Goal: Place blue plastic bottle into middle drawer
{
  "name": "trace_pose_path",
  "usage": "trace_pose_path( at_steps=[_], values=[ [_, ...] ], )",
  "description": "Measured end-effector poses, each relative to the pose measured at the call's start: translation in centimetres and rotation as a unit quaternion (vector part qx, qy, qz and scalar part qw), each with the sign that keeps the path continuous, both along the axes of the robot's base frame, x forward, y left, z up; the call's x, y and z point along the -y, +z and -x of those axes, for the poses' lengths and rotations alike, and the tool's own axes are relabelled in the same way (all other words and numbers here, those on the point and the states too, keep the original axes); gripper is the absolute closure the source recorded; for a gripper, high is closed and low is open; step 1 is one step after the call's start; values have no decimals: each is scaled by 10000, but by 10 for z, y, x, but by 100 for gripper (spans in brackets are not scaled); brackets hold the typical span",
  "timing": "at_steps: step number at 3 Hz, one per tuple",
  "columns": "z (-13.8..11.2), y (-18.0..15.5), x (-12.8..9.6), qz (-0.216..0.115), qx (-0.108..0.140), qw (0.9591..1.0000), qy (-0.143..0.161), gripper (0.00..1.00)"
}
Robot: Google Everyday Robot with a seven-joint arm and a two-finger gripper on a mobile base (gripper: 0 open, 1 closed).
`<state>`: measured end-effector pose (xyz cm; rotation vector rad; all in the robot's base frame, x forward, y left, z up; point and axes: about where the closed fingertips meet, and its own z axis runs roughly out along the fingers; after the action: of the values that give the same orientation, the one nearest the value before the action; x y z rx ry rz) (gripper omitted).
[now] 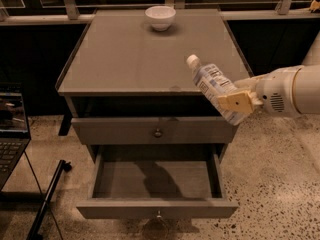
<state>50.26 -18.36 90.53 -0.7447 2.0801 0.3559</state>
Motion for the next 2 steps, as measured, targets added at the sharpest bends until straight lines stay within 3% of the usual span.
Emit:
trace_pose_path(
  at_steps=[1, 2],
  values=[
    [12, -40, 8, -243, -278, 9987, -340, 100],
    [31, -95, 17, -343, -725, 9949, -610, 100]
  ],
)
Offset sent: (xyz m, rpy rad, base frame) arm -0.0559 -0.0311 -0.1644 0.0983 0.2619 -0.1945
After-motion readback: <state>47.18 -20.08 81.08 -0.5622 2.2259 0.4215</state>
